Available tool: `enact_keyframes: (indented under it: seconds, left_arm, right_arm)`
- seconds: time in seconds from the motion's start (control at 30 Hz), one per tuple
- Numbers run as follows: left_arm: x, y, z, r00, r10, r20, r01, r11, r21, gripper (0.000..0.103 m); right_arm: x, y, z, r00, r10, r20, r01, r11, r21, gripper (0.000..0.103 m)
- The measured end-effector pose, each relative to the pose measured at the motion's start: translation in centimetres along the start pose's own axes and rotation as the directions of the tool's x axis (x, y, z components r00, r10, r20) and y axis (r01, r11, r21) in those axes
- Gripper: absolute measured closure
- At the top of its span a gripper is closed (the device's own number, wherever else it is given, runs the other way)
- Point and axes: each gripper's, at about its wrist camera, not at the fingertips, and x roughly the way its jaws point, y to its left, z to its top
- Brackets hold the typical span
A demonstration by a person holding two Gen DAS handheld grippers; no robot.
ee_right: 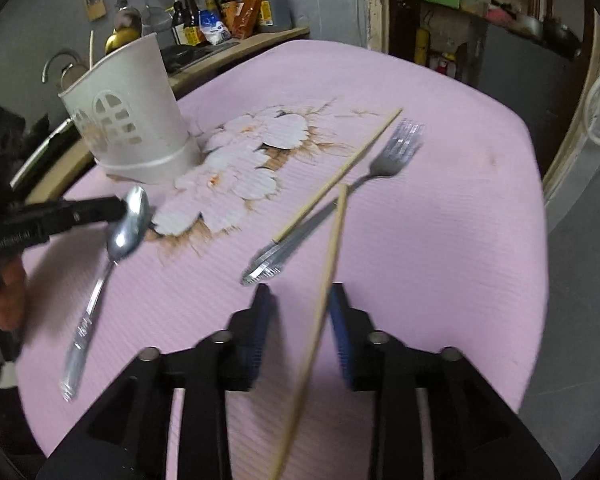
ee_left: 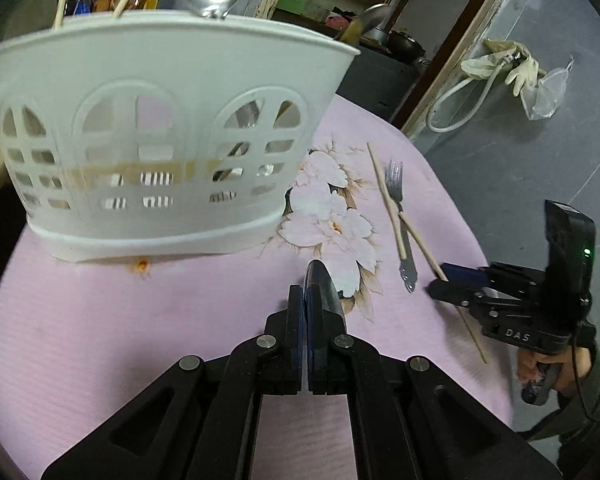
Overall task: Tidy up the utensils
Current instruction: 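Grasp the silver spoon with the left tool while the right tool grasps a wooden chopstick, then lift the spoon with the left tool while the right tool lifts the chopstick toward the basket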
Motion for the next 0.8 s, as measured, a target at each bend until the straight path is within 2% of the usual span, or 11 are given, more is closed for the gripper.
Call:
enact_keyframes:
  seconds: [0.03, 0.1, 0.23, 0.3, 0.33, 0.63, 0.7, 0.77, 0.8]
  left_arm:
    - [0.0, 0.3, 0.0, 1.000, 0.025, -0.011, -0.025, 1.000, -0.011, 0.103]
    - [0.3, 0.8, 0.0, 0.999, 0.012, -0.043, -0.013, 1.000, -0.025, 0.100]
    - [0.2, 1.7, 0.3, 0.996, -0.056, -0.074, 0.053, 0.998, -0.044, 0.089]
    - [0.1, 1.8, 0.4, 0.992, -0.099, -0.080, 0.096, 0.994, -0.042, 0.077]
    - [-0.1, 2.0, 0.4, 0.991, -0.108, -0.080, 0.105, 0.994, -0.042, 0.075]
    - [0.5, 0.9, 0.5, 0.996, -0.055, -0.072, 0.055, 0.998, 0.003, 0.075]
    - [0.6, 0.7, 0.5, 0.997, -0.040, -0.068, 0.041, 0.999, 0.007, 0.078]
    - [0.9, 0.7, 0.5, 0.997, -0.044, -0.067, 0.044, 0.999, 0.007, 0.080]
    - [0.9, 0.8, 0.5, 0.997, -0.047, -0.066, 0.047, 0.999, 0.002, 0.080]
  right_arm:
    - [0.2, 0.2, 0.2, 1.000, -0.003, -0.003, 0.003, 1.000, -0.008, 0.069]
    - [0.6, 0.7, 0.5, 1.000, -0.021, -0.008, 0.021, 0.999, -0.040, 0.069]
    - [1.1, 1.0, 1.1, 0.999, -0.034, -0.010, 0.033, 0.997, -0.071, 0.069]
    - [1.2, 0.8, 1.3, 1.000, -0.022, -0.014, 0.022, 0.998, -0.065, 0.069]
    - [1.3, 0.7, 1.5, 1.000, -0.017, -0.019, 0.016, 0.998, -0.063, 0.069]
    - [1.4, 1.3, 1.2, 0.999, -0.041, -0.027, 0.038, 0.993, -0.112, 0.067]
    - [1.4, 1.6, 1.2, 0.999, -0.022, -0.046, 0.016, 0.992, -0.128, 0.055]
    - [1.6, 2.3, 1.1, 0.998, 0.003, -0.070, -0.014, 0.987, -0.160, 0.030]
    - [1.8, 2.9, 1.0, 0.997, 0.001, -0.082, -0.016, 0.982, -0.187, 0.028]
